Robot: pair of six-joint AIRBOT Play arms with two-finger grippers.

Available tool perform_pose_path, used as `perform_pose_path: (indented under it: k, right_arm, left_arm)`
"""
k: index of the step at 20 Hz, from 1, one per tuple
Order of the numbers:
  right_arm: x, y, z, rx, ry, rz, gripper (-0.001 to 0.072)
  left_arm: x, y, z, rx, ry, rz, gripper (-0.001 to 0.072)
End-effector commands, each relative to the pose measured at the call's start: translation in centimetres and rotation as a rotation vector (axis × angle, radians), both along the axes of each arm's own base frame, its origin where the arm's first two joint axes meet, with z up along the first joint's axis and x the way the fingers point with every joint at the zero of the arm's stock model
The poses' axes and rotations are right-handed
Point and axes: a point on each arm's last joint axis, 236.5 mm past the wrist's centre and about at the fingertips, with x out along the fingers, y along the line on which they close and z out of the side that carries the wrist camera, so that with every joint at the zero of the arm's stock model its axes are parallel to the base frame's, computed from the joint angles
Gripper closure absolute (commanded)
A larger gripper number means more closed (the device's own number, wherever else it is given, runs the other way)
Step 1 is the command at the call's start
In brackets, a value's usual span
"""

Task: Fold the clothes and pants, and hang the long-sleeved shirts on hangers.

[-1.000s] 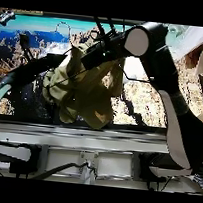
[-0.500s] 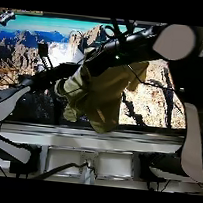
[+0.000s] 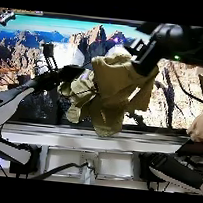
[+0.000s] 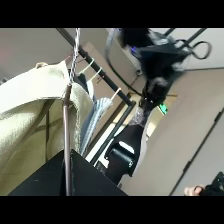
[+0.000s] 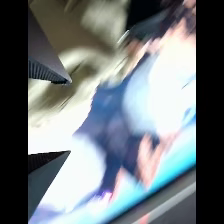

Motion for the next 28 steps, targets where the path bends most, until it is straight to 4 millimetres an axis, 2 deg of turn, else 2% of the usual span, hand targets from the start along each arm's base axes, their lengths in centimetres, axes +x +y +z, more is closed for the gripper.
perform_pose_path:
  k: [1,2,6,13,14,16,17,18,19,20,21,22,23,25,26,27,28]
  right_arm:
    - [0.7,-2.8,-2.3,-0.186,-0.015,-0.017,0.0180]
    - [1.0,-2.4,-3.8,-0.205,0.011,-0.010,0.0138]
    - [2.2,-1.0,-8.4,-0.183,0.139,0.019,0.0130]
    - [5.0,-1.1,-10.8,-0.100,0.244,-0.005,0.0151]
    - [5.3,-0.9,-11.5,-0.090,0.269,0.000,0.0187]
    - [5.7,-0.6,-12.4,-0.095,0.293,0.002,0.0499]
    - [5.8,-0.6,-12.5,-0.111,0.285,0.020,0.0614]
    - [5.7,-0.6,-12.4,-0.134,0.263,0.051,0.0684]
    - [5.6,-0.6,-12.3,-0.156,0.241,0.080,0.0685]
    - [5.7,-0.6,-12.0,-0.160,0.224,0.090,0.0686]
    - [5.8,-0.6,-11.6,-0.155,0.210,0.089,0.0686]
    - [5.9,-0.5,-11.3,-0.149,0.198,0.088,0.0687]
    - [5.9,-0.5,-11.2,-0.147,0.192,0.089,0.0687]
    - [5.7,-0.5,-11.0,-0.143,0.192,0.091,0.0688]
    - [5.5,-0.5,-10.9,-0.143,0.193,0.093,0.0688]
    - [5.4,-0.6,-10.8,-0.140,0.192,0.094,0.0688]
    - [5.3,-0.6,-10.6,-0.138,0.187,0.094,0.0688]
  left_arm:
    - [-0.5,0.0,0.7,-0.005,-0.020,-0.005,0.0701]
    - [-0.5,0.0,0.7,-0.005,-0.020,-0.005,0.0701]
    - [-0.5,0.0,0.7,-0.005,-0.020,-0.005,0.0701]
    - [-0.5,0.0,0.8,-0.005,-0.021,-0.005,0.0701]
    - [-0.5,0.0,0.8,-0.005,-0.021,-0.005,0.0701]
    - [-0.5,0.0,0.8,-0.005,-0.021,-0.005,0.0701]
    - [-0.5,0.0,0.8,-0.005,-0.021,-0.005,0.0700]
    - [-0.5,0.0,0.8,-0.006,-0.020,-0.005,0.0699]
    - [-0.5,0.0,0.8,-0.006,-0.021,-0.004,0.0694]
    - [-0.4,0.1,0.8,-0.006,-0.021,0.000,0.0610]
    - [-0.1,0.2,0.8,-0.011,-0.018,0.008,0.0442]
    - [0.3,0.4,0.8,-0.013,-0.010,0.025,0.0308]
    - [0.9,0.6,0.7,-0.012,-0.002,0.048,0.0274]
    - [2.5,1.5,1.1,-0.029,0.018,0.112,0.0257]
    - [3.7,2.2,1.5,-0.054,0.033,0.161,0.0163]
    - [5.1,3.1,2.1,-0.086,0.053,0.220,0.0100]
    - [6.7,4.4,2.7,-0.129,0.081,0.290,0.0081]
